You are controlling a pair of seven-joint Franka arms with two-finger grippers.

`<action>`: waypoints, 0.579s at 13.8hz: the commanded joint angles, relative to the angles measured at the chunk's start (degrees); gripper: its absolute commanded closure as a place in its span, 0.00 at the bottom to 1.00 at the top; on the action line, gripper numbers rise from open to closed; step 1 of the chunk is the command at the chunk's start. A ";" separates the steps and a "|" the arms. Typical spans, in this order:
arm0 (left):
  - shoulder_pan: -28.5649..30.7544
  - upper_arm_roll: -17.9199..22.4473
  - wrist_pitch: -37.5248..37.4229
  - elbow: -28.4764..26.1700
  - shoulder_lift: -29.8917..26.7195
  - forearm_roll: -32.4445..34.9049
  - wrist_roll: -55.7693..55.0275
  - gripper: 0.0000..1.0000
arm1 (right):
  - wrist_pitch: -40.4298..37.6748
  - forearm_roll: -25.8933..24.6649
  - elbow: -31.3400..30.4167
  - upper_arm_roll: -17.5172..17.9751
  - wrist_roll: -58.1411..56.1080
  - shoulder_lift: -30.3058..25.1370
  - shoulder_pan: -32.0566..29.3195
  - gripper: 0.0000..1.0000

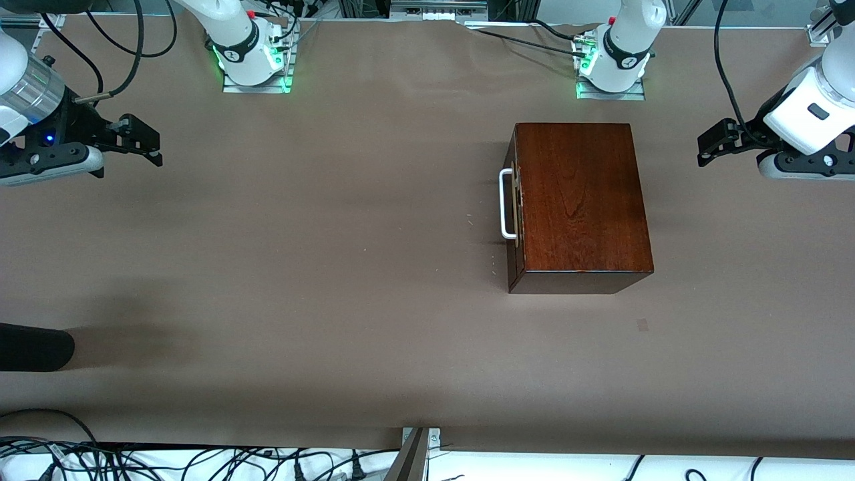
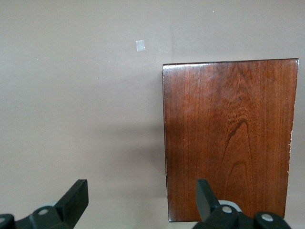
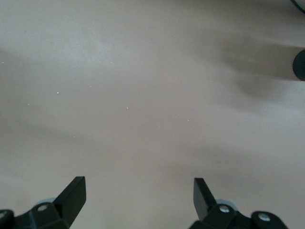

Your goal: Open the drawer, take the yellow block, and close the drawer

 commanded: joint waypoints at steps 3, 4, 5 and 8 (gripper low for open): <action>0.19 0.05 -1.18 2.55 0.97 -0.57 -0.31 0.00 | -1.46 -0.73 1.34 0.59 0.10 0.31 -0.59 0.00; -0.07 0.05 -1.26 2.73 1.05 -0.40 -0.31 0.00 | -1.90 -0.73 1.34 0.50 0.19 0.31 -0.59 0.00; -0.25 0.05 -1.35 2.90 1.58 -0.40 -0.40 0.00 | -2.95 -0.73 1.34 0.50 0.36 0.31 -0.59 0.00; -0.34 -0.04 -5.28 2.91 1.67 -1.19 -0.05 0.00 | -3.13 -0.64 1.34 0.50 0.36 0.31 -0.59 0.00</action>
